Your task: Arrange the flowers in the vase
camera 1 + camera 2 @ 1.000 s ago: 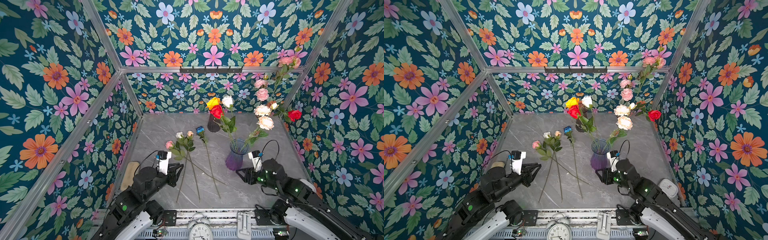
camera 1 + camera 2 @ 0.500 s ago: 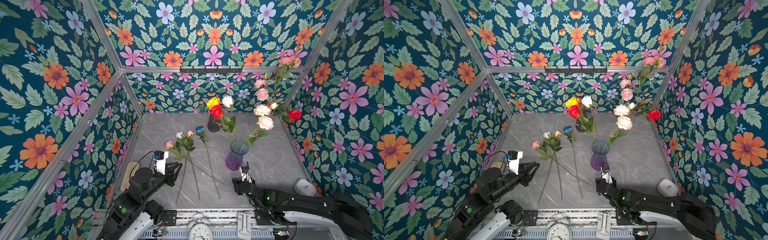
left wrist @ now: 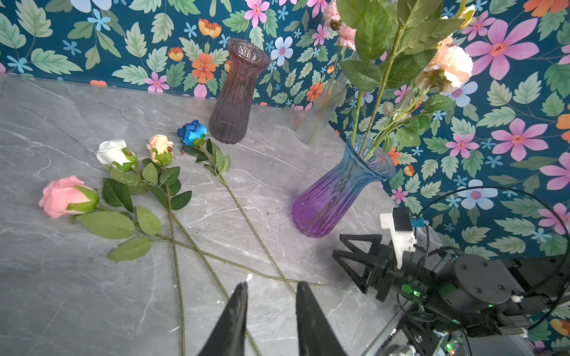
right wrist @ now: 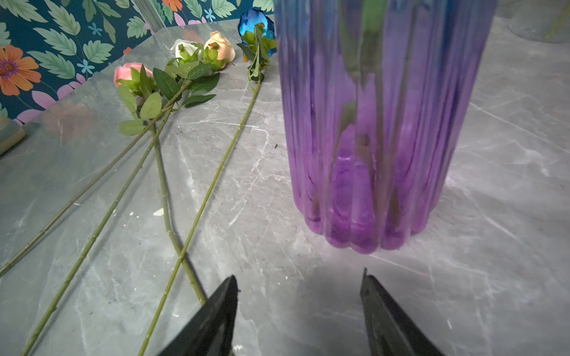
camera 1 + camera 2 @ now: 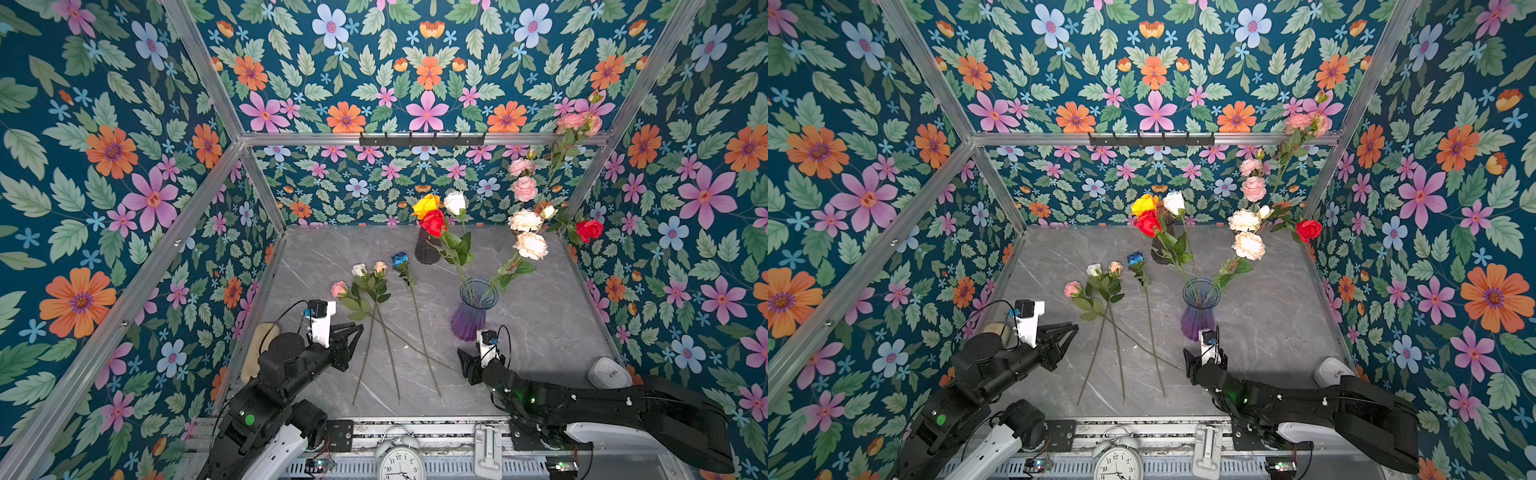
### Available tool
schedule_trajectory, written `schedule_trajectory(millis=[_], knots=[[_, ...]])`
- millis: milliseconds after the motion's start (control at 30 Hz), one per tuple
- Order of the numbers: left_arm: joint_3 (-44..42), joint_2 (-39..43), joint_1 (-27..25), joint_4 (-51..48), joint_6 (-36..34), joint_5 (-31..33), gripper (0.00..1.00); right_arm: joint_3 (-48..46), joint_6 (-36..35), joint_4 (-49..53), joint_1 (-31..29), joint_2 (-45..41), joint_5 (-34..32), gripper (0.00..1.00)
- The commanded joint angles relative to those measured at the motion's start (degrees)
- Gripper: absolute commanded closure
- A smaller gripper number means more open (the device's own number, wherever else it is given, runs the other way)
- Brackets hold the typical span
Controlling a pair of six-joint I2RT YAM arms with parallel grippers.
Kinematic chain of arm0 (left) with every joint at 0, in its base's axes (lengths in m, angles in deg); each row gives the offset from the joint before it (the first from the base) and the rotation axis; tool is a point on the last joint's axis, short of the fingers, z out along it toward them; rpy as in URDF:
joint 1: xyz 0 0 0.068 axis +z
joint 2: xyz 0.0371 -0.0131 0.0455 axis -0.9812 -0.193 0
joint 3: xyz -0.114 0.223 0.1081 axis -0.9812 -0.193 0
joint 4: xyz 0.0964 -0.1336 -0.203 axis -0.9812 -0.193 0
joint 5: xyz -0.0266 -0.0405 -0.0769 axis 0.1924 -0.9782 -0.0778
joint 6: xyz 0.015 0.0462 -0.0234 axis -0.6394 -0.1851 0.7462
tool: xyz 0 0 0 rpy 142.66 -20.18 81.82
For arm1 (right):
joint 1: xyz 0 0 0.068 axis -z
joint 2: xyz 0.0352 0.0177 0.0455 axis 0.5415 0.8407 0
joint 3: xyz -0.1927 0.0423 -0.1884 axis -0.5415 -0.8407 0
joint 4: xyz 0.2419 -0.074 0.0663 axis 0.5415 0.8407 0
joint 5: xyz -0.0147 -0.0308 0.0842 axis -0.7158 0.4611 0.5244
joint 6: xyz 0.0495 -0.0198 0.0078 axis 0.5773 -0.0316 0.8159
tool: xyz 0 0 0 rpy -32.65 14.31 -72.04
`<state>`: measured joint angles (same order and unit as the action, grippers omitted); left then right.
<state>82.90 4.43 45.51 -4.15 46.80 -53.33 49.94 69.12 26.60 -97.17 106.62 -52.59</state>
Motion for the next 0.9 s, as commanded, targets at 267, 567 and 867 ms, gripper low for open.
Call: schedule_trajectory(millis=[267,567,867], knots=[[-0.18,0.45,0.49,2.26,-0.76,-1.37,0.7,4.8,-3.68,-0.85,2.55,4.47,-4.41,0.36],[-0.27,0.37,0.58,2.35,-0.78,-1.65,0.7,6.93,-6.16,-2.48,9.02,5.56,0.79,0.36],[-0.26,0.17,1.02,2.44,-0.91,-2.09,0.7,8.43,-8.03,-5.6,12.15,9.25,3.18,0.36]])
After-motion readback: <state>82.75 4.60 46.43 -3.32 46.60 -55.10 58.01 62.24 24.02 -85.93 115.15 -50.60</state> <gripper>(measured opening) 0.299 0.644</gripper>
